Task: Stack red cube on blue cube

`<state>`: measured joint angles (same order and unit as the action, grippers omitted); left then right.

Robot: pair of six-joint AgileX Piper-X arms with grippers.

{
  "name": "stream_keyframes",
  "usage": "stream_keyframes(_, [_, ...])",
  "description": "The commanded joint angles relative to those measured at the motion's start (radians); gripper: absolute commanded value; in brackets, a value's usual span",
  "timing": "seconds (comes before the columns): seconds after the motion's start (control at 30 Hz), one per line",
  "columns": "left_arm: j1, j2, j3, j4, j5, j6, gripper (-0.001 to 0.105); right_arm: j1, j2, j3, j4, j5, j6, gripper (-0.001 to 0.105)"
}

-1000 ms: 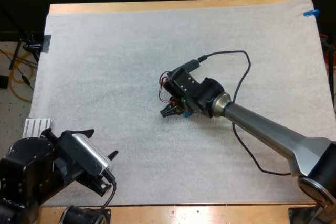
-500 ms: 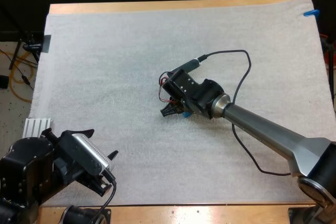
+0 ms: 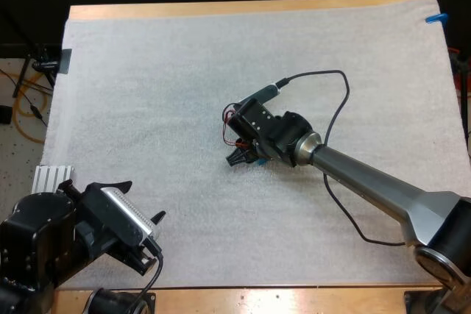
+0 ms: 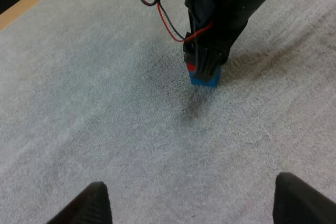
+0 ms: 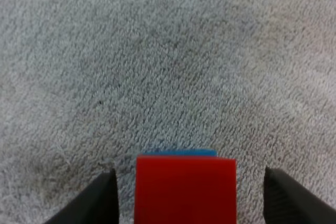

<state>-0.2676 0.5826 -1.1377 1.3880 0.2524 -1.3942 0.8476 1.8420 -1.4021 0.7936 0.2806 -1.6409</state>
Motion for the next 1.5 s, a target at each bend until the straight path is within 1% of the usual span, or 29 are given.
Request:
stream_keyframes(0.0, [0.000, 0.002, 0.000, -0.005, -0.002, -0.014, 0.063, -0.005, -0.005, -0.003, 0.004, 0.006, -0.009, 0.059])
stream_keyframes(0.17, [0.000, 0.002, 0.000, -0.005, -0.002, -0.014, 0.063, -0.005, -0.027, -0.003, 0.004, 0.006, -0.009, 0.059])
stream_keyframes(0.27, [0.000, 0.002, 0.000, -0.014, -0.002, -0.014, 0.063, -0.005, -0.073, -0.003, 0.004, 0.006, -0.012, 0.058])
stream_keyframes(0.37, [0.000, 0.002, 0.000, -0.015, 0.018, -0.014, 0.063, -0.005, -0.129, -0.003, 0.004, 0.006, -0.029, 0.058])
stream_keyframes(0.47, [0.000, 0.002, 0.000, -0.041, 0.044, -0.014, 0.063, -0.007, -0.201, -0.003, 0.004, -0.046, -0.071, 0.058])
stream_keyframes(0.6, [0.000, 0.017, 0.000, -0.138, 0.028, -0.031, 0.063, -0.033, -0.283, -0.003, -0.004, -0.094, -0.133, 0.058])
stream_keyframes(0.67, [0.000, 0.030, 0.000, -0.171, 0.018, -0.053, 0.063, -0.071, -0.307, -0.003, -0.009, -0.120, -0.141, 0.058])
stream_keyframes(0.73, [0.000, 0.056, 0.000, -0.228, 0.006, -0.101, 0.063, -0.144, -0.340, -0.003, -0.012, -0.183, -0.141, 0.058])
stream_keyframes(0.77, [0.000, 0.060, 0.000, -0.248, 0.006, -0.108, 0.063, -0.159, -0.346, -0.003, -0.012, -0.197, -0.141, 0.058])
stream_keyframes(0.8, [0.000, 0.075, 0.000, -0.286, 0.007, -0.116, 0.063, -0.200, -0.363, -0.003, -0.014, -0.212, -0.141, 0.058])
stream_keyframes(0.9, [0.000, 0.113, 0.000, -0.388, 0.003, -0.139, 0.063, -0.299, -0.402, -0.003, -0.029, -0.213, -0.145, 0.058])
stream_keyframes(0.97, [0.000, 0.133, 0.000, -0.443, -0.023, -0.144, 0.063, -0.364, -0.427, -0.003, -0.034, -0.213, -0.152, 0.058])
stream_keyframes(1.03, [0.007, 0.167, 0.000, -0.492, -0.077, -0.144, 0.063, -0.450, -0.467, -0.003, -0.035, -0.218, -0.169, 0.058])
stream_keyframes(1.07, [0.015, 0.173, 0.000, -0.503, -0.083, -0.144, 0.063, -0.465, -0.477, -0.003, -0.035, -0.218, -0.174, 0.058])
stream_keyframes(1.13, [0.070, 0.204, 0.000, -0.545, -0.060, -0.151, 0.063, -0.546, -0.511, -0.003, -0.035, -0.237, -0.199, 0.058])
stream_keyframes(1.17, [0.083, 0.212, 0.000, -0.550, -0.049, -0.152, 0.063, -0.577, -0.520, -0.003, -0.037, -0.245, -0.204, 0.058])
stream_keyframes(1.23, [0.169, 0.236, 0.000, -0.566, 0.020, -0.157, 0.063, -0.660, -0.551, -0.003, -0.033, -0.281, -0.207, 0.058])
stream_keyframes(1.3, [0.230, 0.247, 0.000, -0.567, 0.054, -0.170, 0.063, -0.726, -0.573, -0.003, -0.025, -0.313, -0.207, 0.058])
stream_keyframes(1.33, [0.274, 0.248, 0.000, -0.563, 0.065, -0.172, 0.063, -0.763, -0.586, -0.003, -0.015, -0.325, -0.207, 0.058])
stream_keyframes(1.4, [0.328, 0.248, 0.000, -0.558, 0.065, -0.171, 0.063, -0.805, -0.608, -0.003, 0.006, -0.331, -0.207, 0.058])
stream_keyframes(1.43, [0.352, 0.241, 0.000, -0.553, 0.065, -0.181, 0.063, -0.824, -0.620, -0.003, 0.018, -0.331, -0.207, 0.058])
stream_keyframes(1.47, [0.356, 0.232, 0.000, -0.551, 0.065, -0.184, 0.063, -0.835, -0.628, -0.003, 0.025, -0.331, -0.209, 0.058])
